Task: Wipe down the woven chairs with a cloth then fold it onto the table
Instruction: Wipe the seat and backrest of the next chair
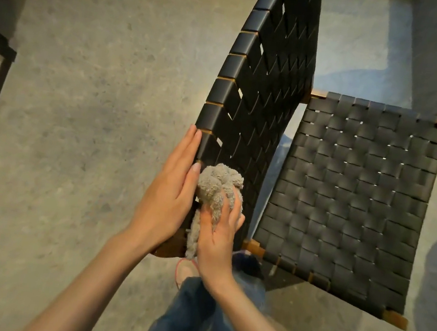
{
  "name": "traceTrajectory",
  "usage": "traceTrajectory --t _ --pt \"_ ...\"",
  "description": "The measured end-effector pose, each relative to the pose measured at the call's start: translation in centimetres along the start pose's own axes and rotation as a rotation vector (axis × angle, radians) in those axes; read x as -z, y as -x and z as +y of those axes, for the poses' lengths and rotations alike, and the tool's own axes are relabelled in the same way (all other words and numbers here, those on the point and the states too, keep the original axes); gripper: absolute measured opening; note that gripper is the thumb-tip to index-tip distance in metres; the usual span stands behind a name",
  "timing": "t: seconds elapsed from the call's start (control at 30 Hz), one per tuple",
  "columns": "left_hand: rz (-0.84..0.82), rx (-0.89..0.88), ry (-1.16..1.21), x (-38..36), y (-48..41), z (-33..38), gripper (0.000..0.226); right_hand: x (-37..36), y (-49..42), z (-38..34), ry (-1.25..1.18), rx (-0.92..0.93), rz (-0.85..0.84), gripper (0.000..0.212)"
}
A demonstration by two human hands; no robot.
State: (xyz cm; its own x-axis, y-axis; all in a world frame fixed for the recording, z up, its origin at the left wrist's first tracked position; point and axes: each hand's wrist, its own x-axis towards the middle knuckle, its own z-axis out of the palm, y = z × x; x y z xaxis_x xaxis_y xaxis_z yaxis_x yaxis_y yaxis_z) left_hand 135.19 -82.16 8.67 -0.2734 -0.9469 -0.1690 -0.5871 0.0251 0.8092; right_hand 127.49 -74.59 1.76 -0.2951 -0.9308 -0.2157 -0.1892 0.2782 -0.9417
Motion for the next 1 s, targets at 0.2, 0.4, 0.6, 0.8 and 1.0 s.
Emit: traceTrajectory --t 0.2,0.4,0.6,0.8,1.0 --pt "0.025 0.021 -0.160 -0.5 0.1 0.4 0.052 0.1 -7.4 0.6 -0.047 -0.264 0.176 0.043" --pt "0.097 0.072 -0.260 -0.9 0.3 1.1 0.053 2.7 -21.2 -2.2 0.025 -0.351 0.180 0.053" --pt "0.395 0.279 -0.178 -0.5 1.3 1.0 0.041 3.9 -13.5 -4.5 0.068 0.061 -0.098 0.046" --pt "0.537 0.565 0.071 0.1 6.9 1.1 0.035 6.2 -7.3 -6.6 0.306 0.330 -0.400 0.043" --pt "0.520 0.664 0.099 1.6 10.8 1.4 0.033 5.7 -3.7 -9.7 0.531 0.370 -0.656 0.040"
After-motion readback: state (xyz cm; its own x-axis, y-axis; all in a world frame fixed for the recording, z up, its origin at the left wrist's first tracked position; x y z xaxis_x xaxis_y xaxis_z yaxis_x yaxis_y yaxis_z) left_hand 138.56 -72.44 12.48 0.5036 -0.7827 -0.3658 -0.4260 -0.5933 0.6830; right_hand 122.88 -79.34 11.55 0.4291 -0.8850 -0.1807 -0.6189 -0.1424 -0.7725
